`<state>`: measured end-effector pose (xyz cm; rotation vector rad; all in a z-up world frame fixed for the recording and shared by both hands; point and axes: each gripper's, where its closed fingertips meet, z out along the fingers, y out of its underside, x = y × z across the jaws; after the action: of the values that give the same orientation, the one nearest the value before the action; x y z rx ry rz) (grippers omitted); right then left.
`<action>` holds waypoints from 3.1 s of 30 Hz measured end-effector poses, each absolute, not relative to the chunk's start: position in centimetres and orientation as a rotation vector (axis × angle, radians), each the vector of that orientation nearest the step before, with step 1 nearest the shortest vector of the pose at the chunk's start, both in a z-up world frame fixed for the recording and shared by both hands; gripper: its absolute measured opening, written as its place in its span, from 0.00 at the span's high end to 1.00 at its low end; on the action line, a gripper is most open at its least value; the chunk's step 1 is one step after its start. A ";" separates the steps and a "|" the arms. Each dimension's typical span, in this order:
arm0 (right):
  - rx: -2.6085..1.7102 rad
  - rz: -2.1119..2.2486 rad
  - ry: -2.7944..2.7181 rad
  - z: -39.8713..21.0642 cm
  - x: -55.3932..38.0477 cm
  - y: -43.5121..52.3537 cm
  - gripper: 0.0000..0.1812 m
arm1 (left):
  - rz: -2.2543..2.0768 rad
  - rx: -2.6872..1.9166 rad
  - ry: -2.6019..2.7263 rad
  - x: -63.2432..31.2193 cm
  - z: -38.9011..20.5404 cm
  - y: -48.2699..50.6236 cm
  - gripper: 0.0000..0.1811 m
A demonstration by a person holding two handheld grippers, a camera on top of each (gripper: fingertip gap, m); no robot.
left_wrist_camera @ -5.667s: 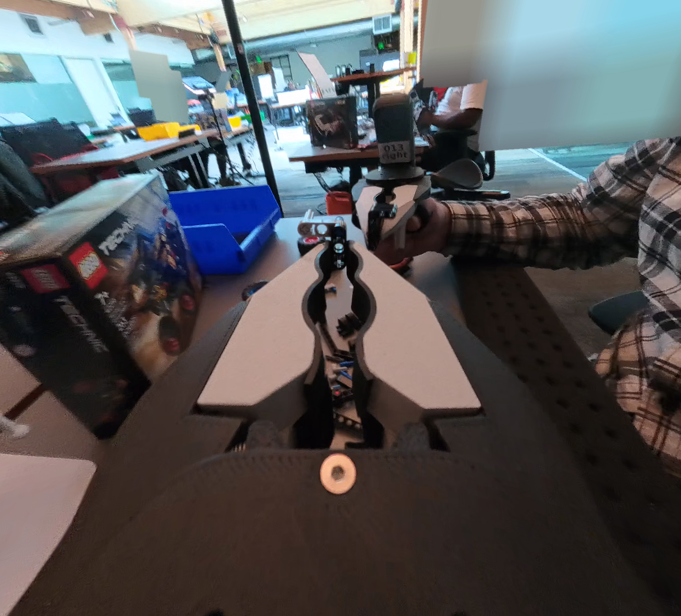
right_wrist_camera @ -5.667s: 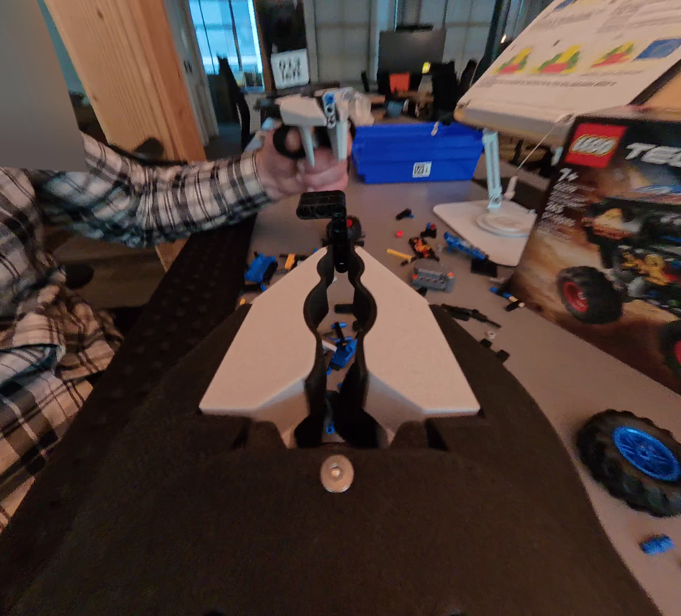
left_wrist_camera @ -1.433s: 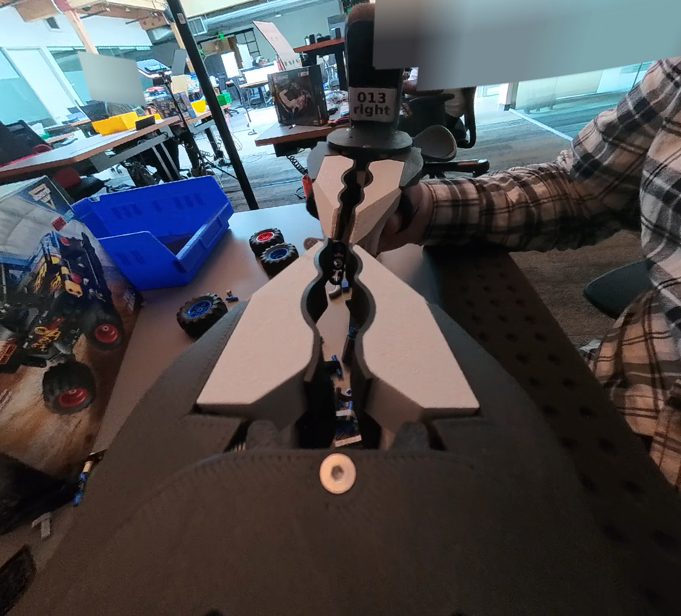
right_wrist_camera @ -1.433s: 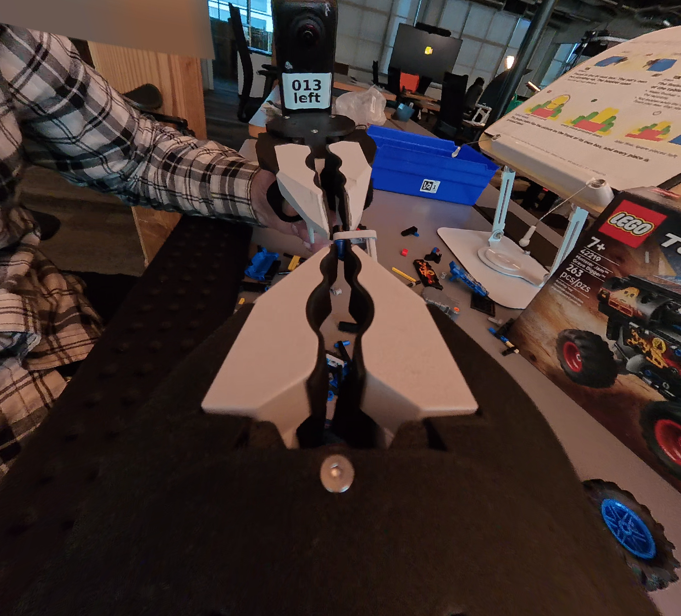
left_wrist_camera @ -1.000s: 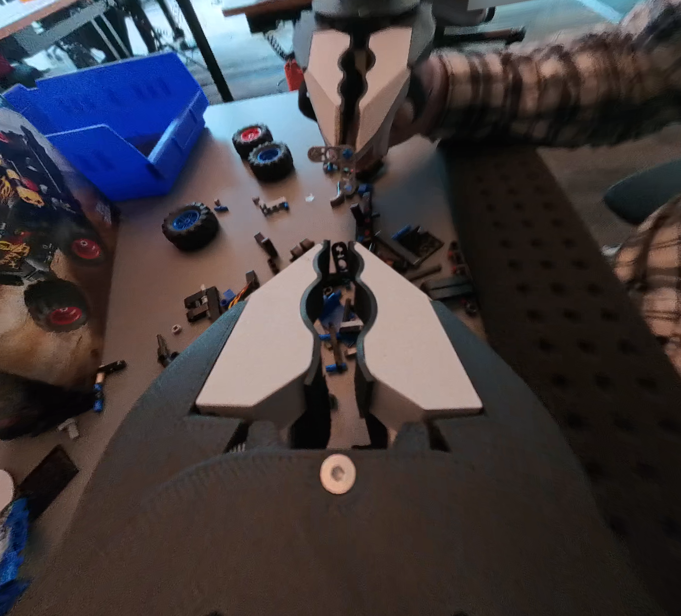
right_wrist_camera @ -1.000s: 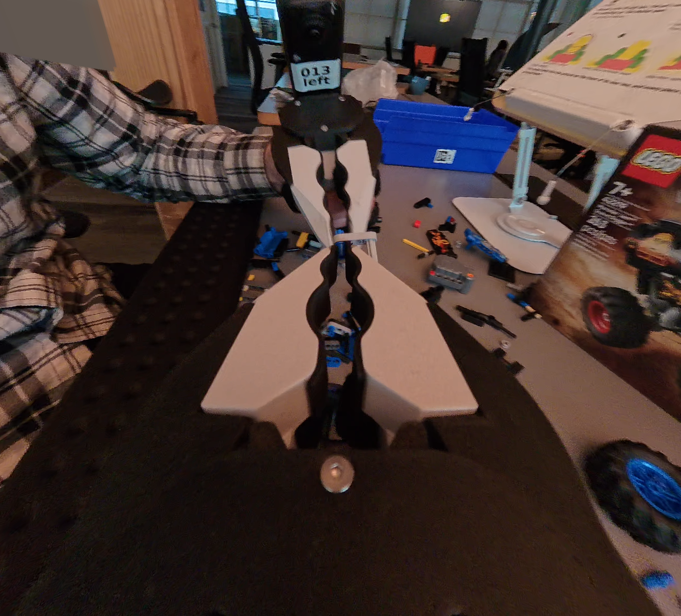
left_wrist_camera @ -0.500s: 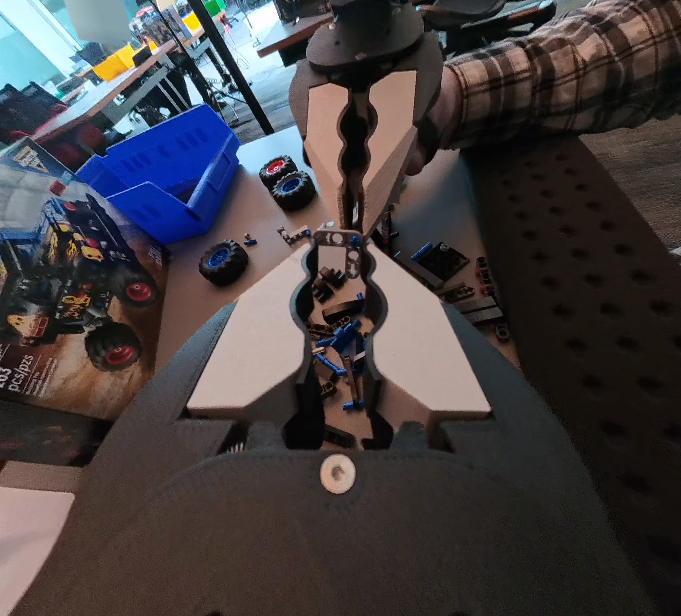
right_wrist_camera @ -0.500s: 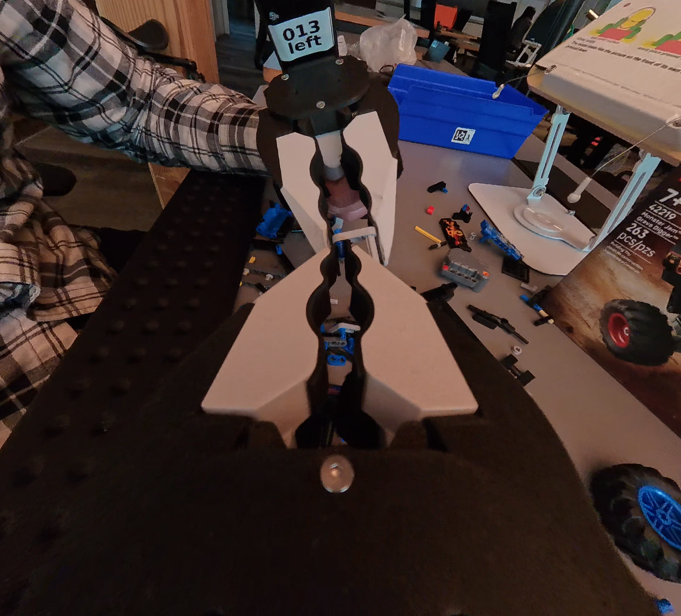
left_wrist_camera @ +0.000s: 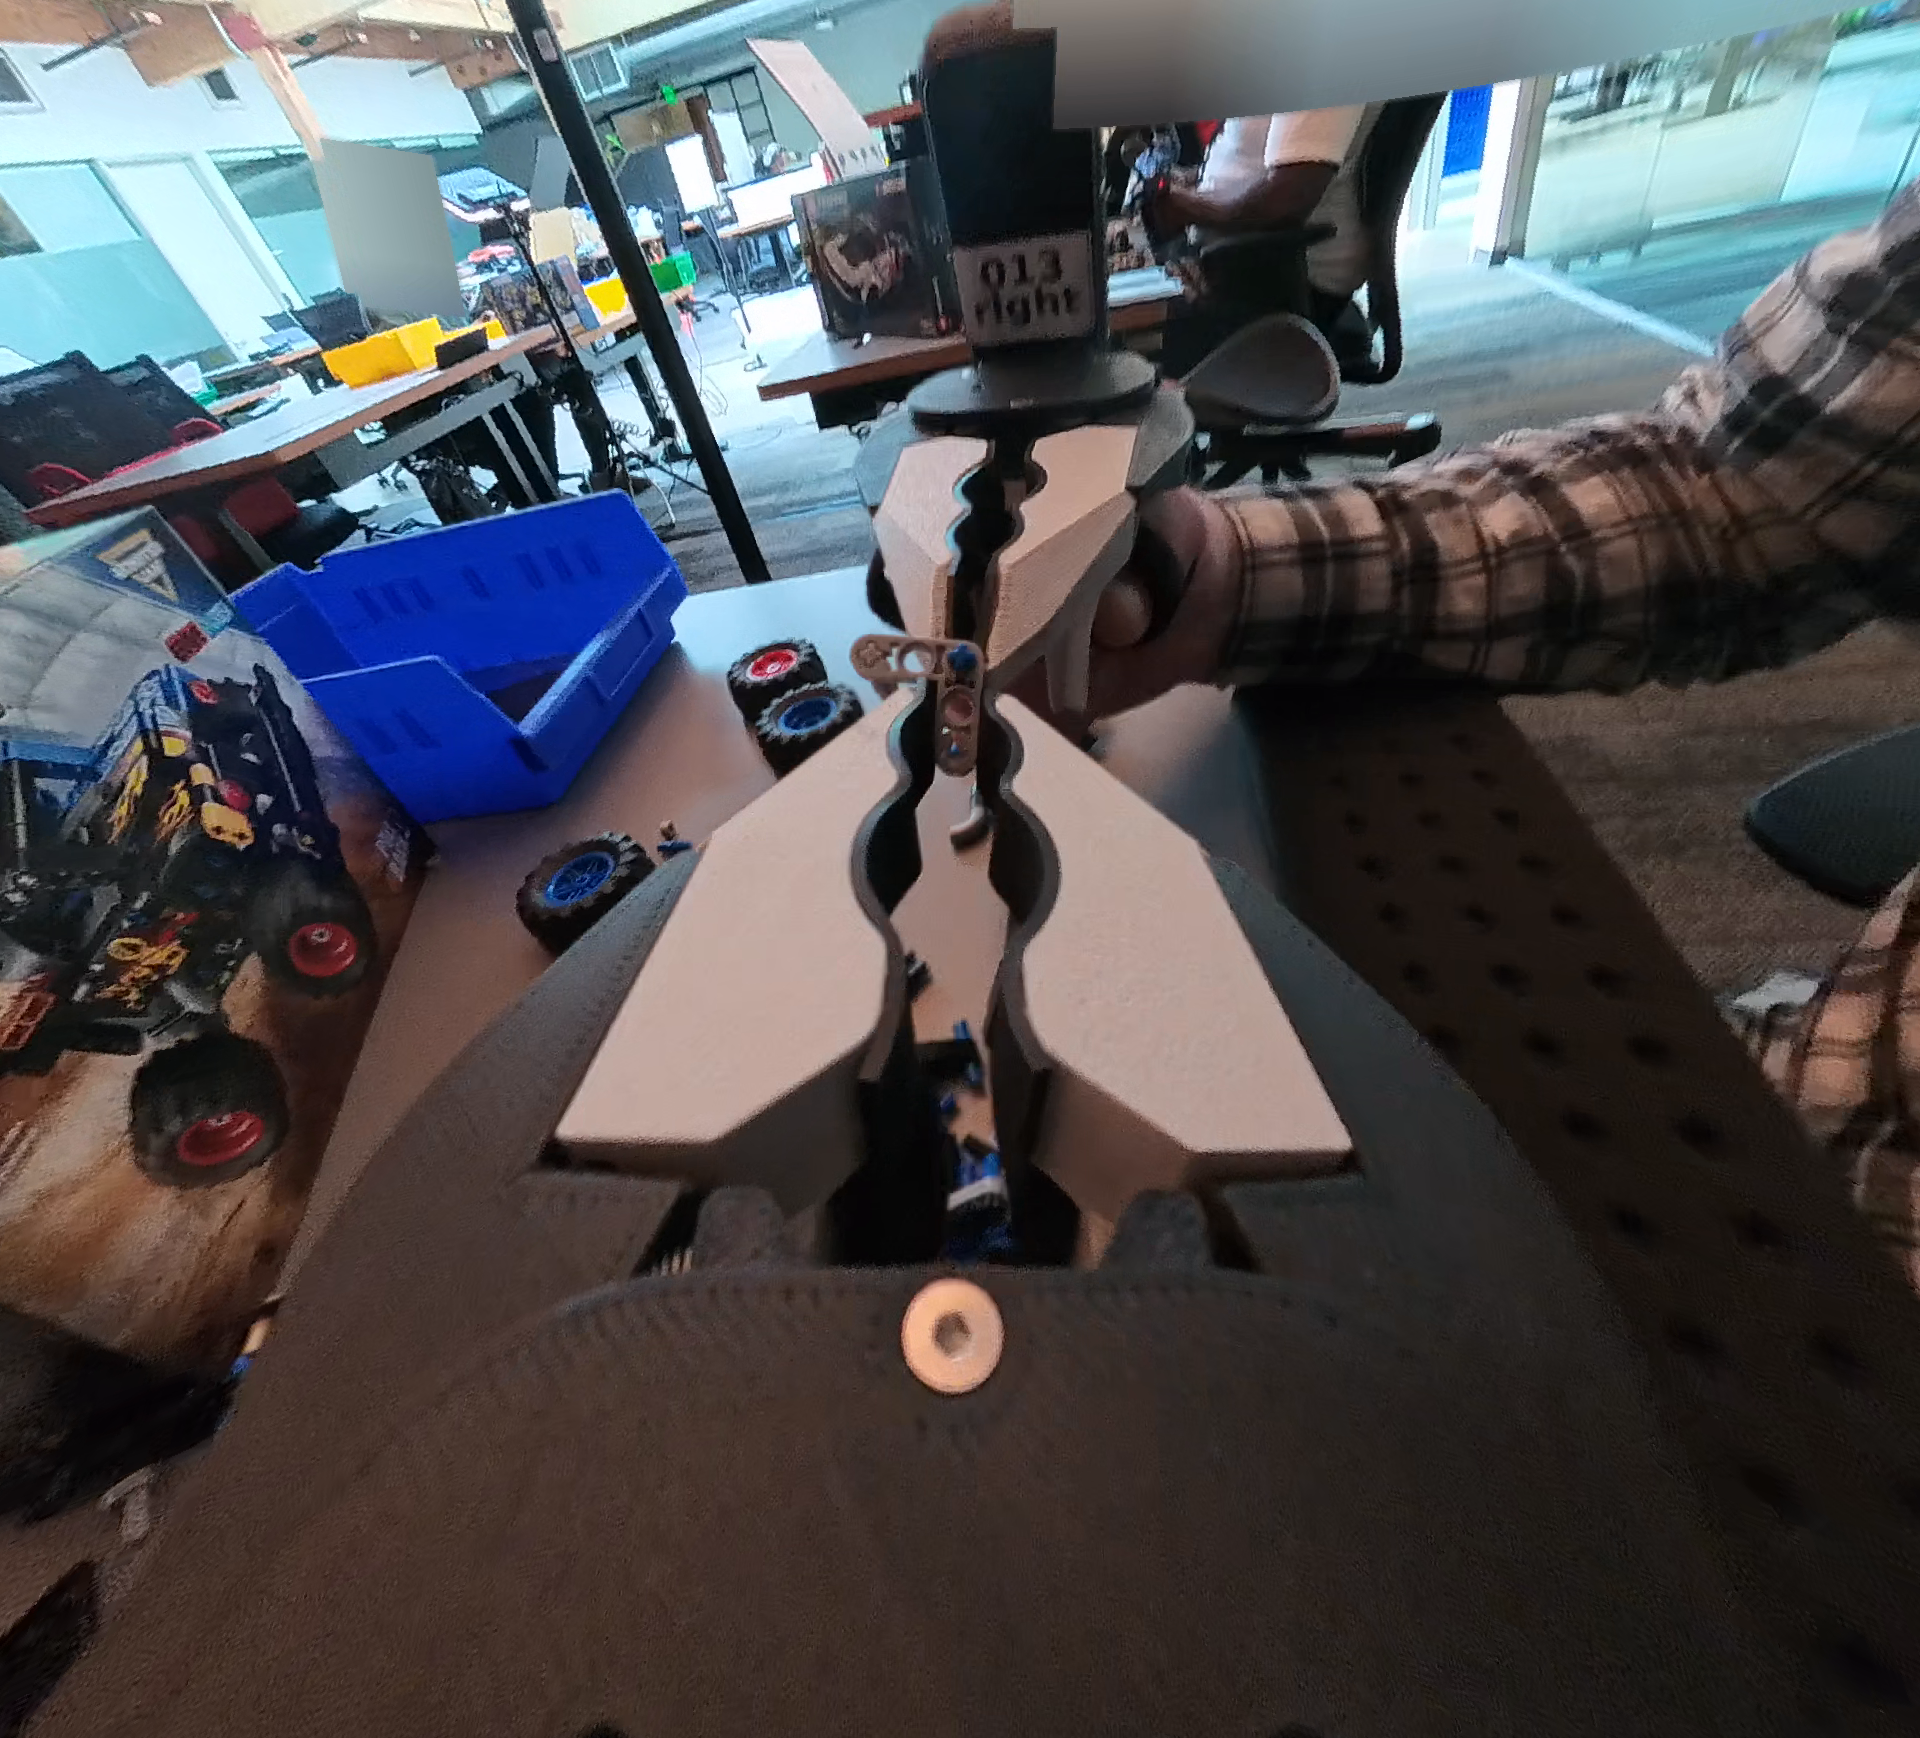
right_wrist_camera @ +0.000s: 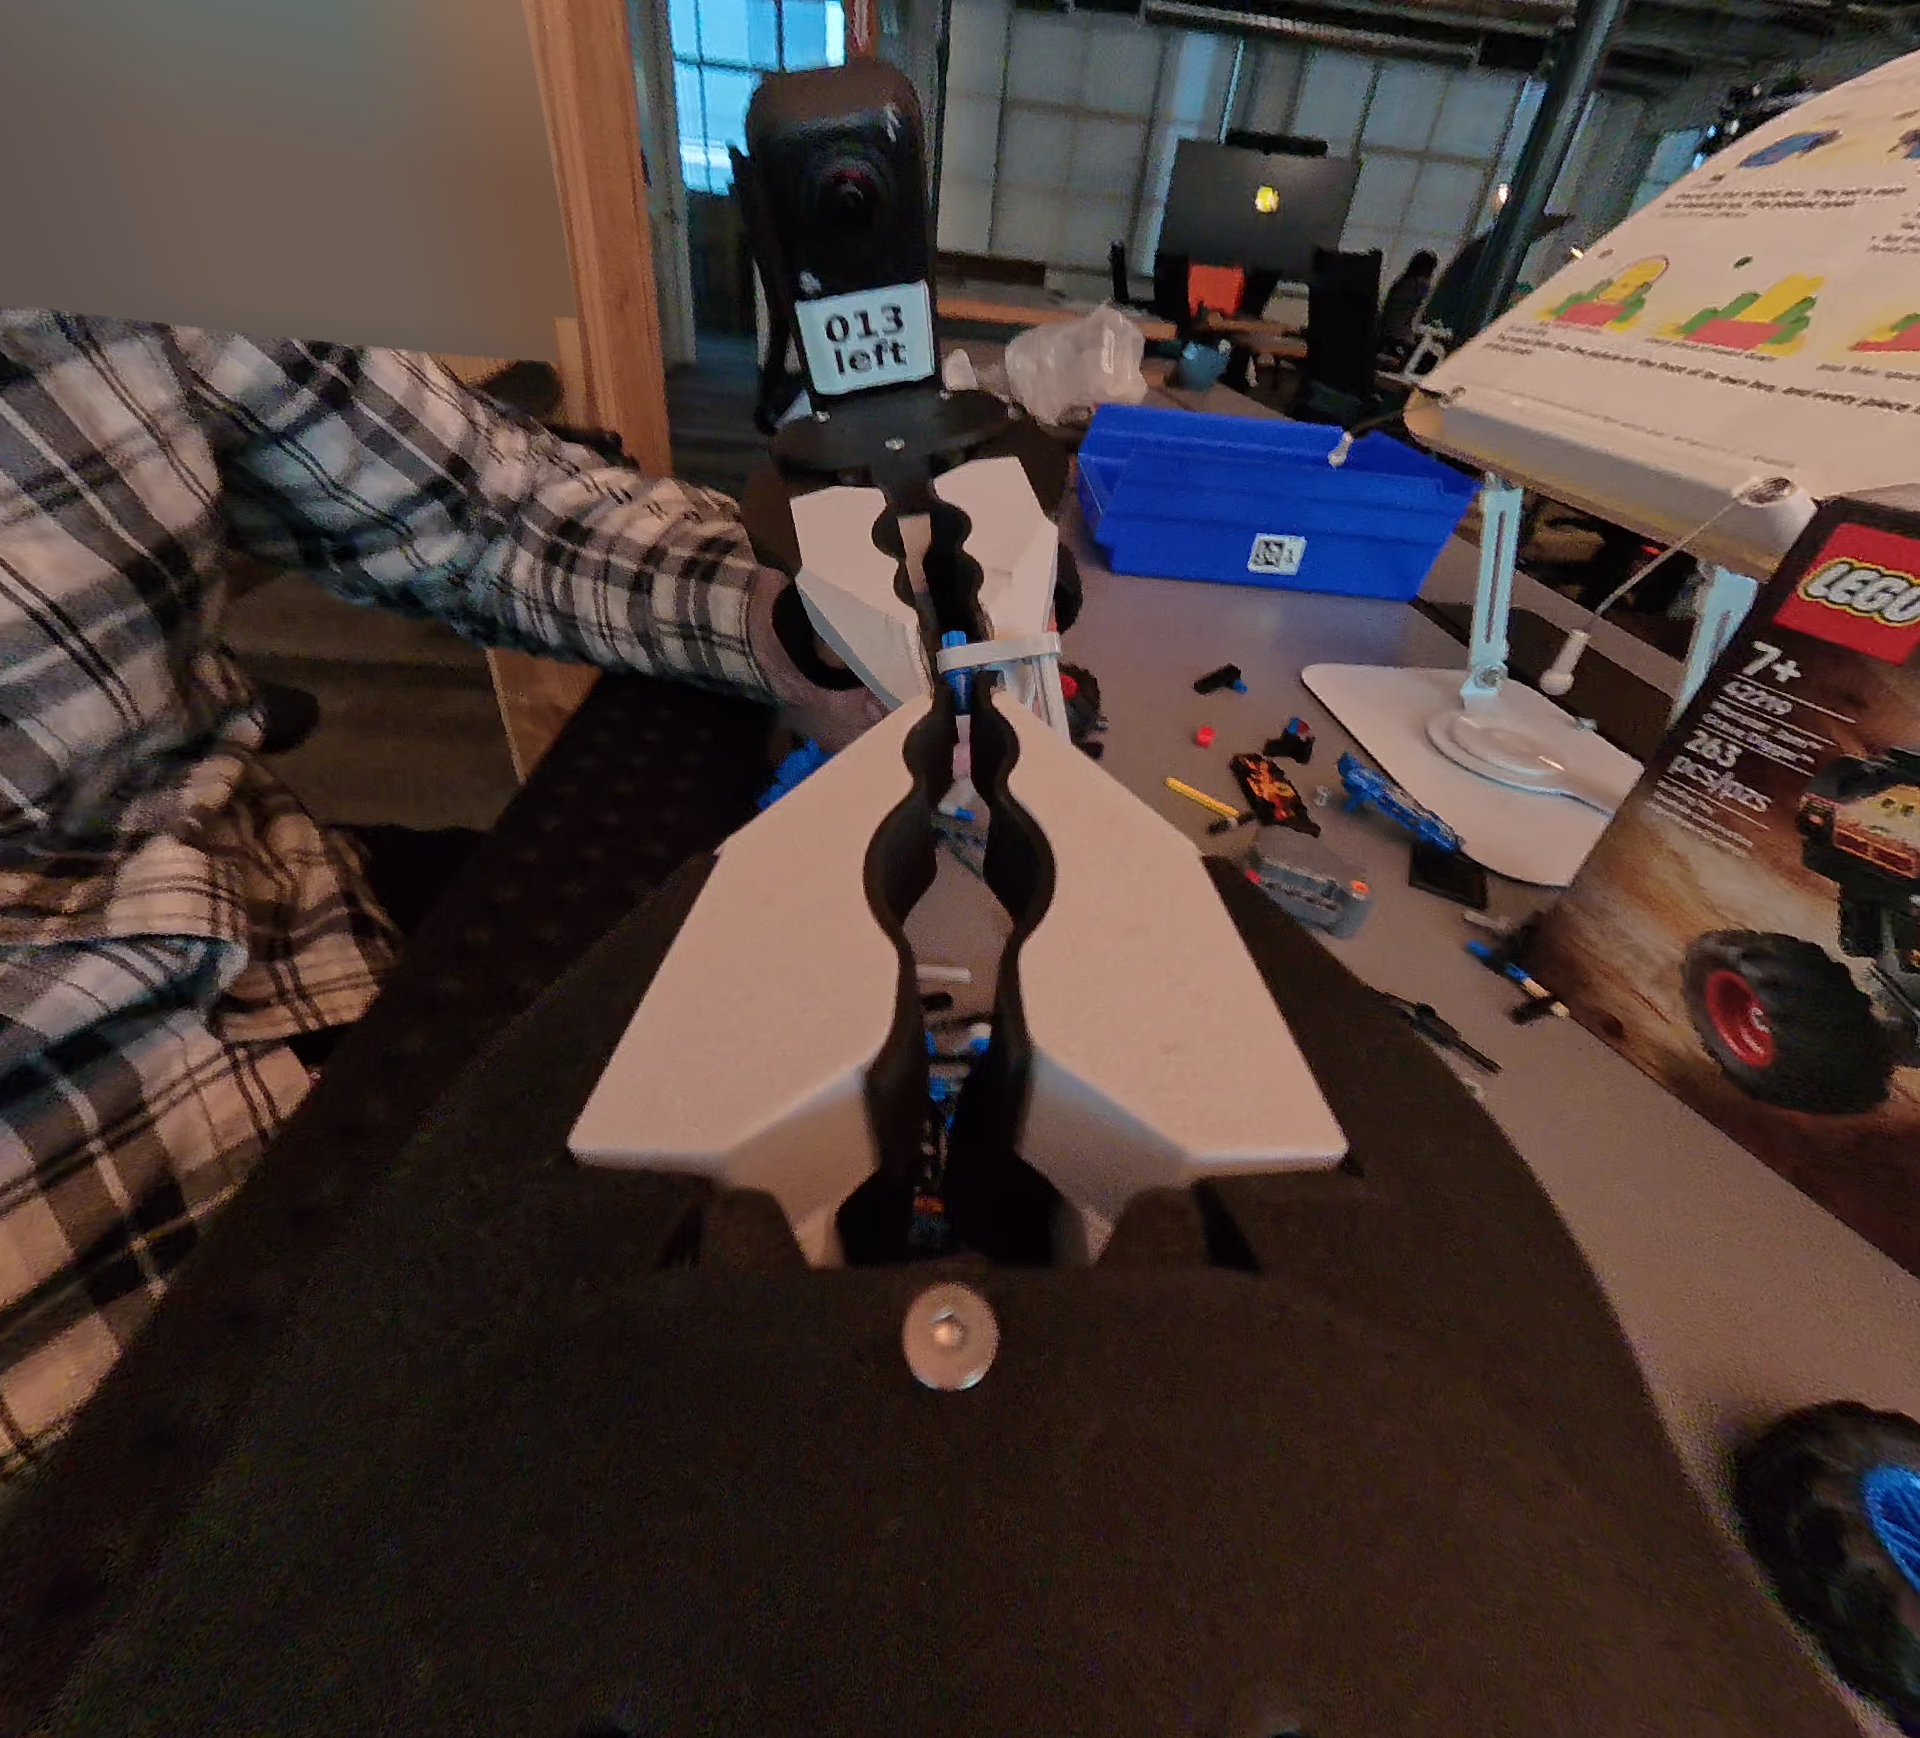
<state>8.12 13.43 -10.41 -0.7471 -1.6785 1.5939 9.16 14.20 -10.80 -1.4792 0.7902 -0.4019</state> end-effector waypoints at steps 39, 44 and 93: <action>-0.719 0.999 -1.708 -11.8 7.0 15.2 0.99 | -0.654 -1.597 0.791 9.0 -12.7 14.3 0.84; -0.598 0.660 -1.725 -12.7 6.5 15.5 0.99 | -0.804 -1.636 0.634 7.8 -11.9 14.9 0.86; -0.903 1.273 -1.801 -13.4 5.5 13.7 0.99 | -0.834 -1.625 0.572 7.5 -12.0 15.4 0.97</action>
<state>5.53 13.68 -13.39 -0.9028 -1.8007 1.2732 7.48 15.38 -12.00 -1.6246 0.5724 -0.8343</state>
